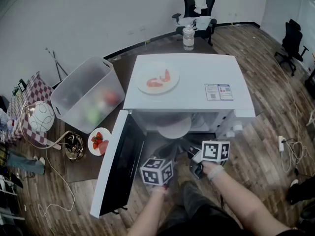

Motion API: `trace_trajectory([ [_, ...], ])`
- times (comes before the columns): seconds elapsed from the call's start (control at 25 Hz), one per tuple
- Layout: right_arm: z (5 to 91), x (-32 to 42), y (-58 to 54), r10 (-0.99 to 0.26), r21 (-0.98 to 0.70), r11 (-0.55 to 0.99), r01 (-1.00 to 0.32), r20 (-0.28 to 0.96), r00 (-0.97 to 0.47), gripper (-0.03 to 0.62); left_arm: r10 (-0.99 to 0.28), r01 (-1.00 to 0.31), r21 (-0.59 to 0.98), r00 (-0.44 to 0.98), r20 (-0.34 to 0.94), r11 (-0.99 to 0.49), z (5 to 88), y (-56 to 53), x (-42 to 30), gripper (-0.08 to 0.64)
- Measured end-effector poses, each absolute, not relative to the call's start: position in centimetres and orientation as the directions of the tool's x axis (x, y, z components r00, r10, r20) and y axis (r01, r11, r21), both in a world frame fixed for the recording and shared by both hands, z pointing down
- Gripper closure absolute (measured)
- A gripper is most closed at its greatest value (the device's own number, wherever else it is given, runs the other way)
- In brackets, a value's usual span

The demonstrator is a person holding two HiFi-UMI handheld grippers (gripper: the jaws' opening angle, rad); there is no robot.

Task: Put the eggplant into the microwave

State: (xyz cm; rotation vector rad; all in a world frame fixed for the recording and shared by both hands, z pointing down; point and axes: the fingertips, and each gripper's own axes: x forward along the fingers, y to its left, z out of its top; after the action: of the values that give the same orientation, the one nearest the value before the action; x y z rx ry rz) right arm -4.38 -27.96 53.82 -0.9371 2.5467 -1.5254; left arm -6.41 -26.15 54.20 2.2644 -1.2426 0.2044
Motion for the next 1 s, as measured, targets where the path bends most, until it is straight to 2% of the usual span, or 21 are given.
trace_trajectory([
  [0.36,54.1,-4.6,-28.4,-0.504,-0.786,0.348,-0.510,0.302,-0.809,0.588,-0.752,-0.844,0.300,0.533,0.387,-0.444,53.5,-26.6,-6.9,0.558],
  [1.0,54.3,-5.2,-29.9,-0.507,-0.801,0.317,-0.508,0.309,-0.805,0.588,-0.764,-0.862,0.251,0.506,0.399,-0.440,53.2,-28.5,-7.4,0.558],
])
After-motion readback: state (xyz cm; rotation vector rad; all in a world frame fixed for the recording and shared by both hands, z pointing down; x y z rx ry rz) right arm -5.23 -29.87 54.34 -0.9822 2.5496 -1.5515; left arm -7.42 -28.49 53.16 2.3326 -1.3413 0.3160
